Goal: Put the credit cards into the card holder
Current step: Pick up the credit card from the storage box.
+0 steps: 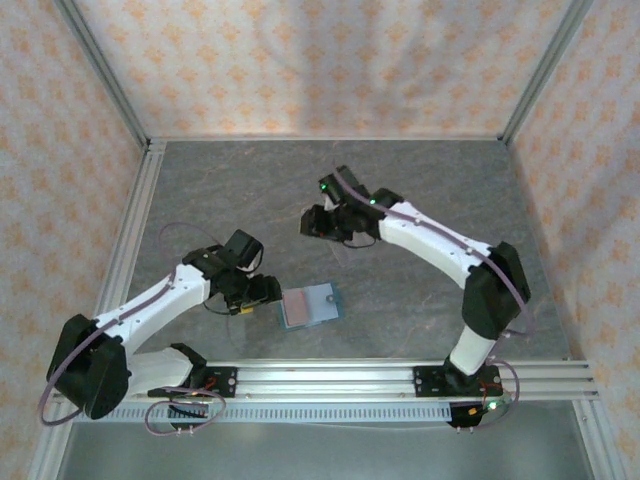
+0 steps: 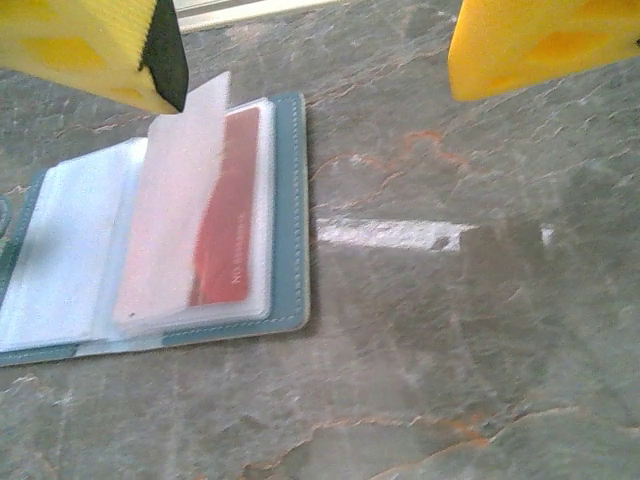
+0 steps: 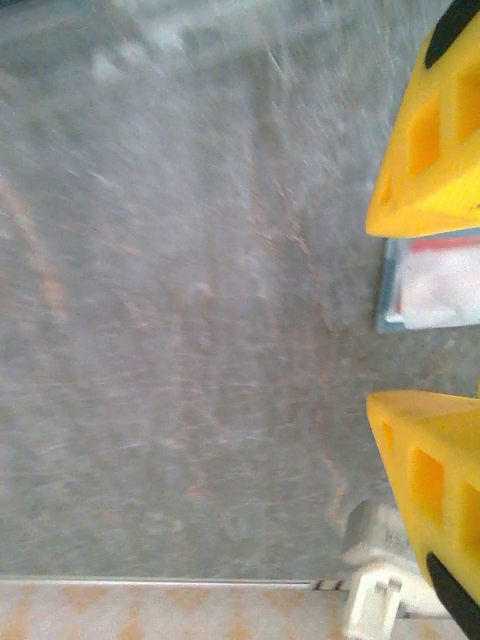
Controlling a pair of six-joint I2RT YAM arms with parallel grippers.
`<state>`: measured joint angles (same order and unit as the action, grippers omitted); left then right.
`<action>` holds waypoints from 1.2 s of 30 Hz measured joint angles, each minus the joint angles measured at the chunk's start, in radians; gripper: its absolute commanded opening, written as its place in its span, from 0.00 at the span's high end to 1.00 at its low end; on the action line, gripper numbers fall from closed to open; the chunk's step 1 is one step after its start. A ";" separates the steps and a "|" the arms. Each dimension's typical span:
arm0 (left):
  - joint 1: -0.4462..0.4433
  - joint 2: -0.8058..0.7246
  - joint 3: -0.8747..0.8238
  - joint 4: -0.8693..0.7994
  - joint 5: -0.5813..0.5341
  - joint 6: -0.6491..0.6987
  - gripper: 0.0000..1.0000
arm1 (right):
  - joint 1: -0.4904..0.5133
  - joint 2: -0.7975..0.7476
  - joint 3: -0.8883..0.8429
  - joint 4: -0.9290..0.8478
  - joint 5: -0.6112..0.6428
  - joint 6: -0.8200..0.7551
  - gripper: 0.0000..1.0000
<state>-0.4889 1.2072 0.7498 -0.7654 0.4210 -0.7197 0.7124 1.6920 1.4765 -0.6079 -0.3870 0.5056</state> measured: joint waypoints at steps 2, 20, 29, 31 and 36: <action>0.000 0.023 0.010 0.013 0.010 0.008 0.29 | -0.042 -0.011 0.032 -0.042 0.034 -0.029 0.54; -0.010 0.211 0.047 0.082 0.024 0.041 0.30 | -0.267 0.365 0.449 -0.241 0.136 -0.256 0.62; -0.013 0.211 0.046 0.083 0.024 0.040 0.31 | -0.288 0.496 0.587 -0.312 0.134 -0.314 0.63; -0.013 0.211 0.046 0.083 0.024 0.040 0.31 | -0.289 0.507 0.601 -0.322 0.132 -0.325 0.65; -0.013 0.211 0.046 0.083 0.023 0.040 0.31 | -0.291 0.526 0.625 -0.341 0.099 -0.343 0.72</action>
<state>-0.5022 1.4181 0.7956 -0.6827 0.4442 -0.6796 0.4217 2.2177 2.1014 -0.9489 -0.2882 0.1631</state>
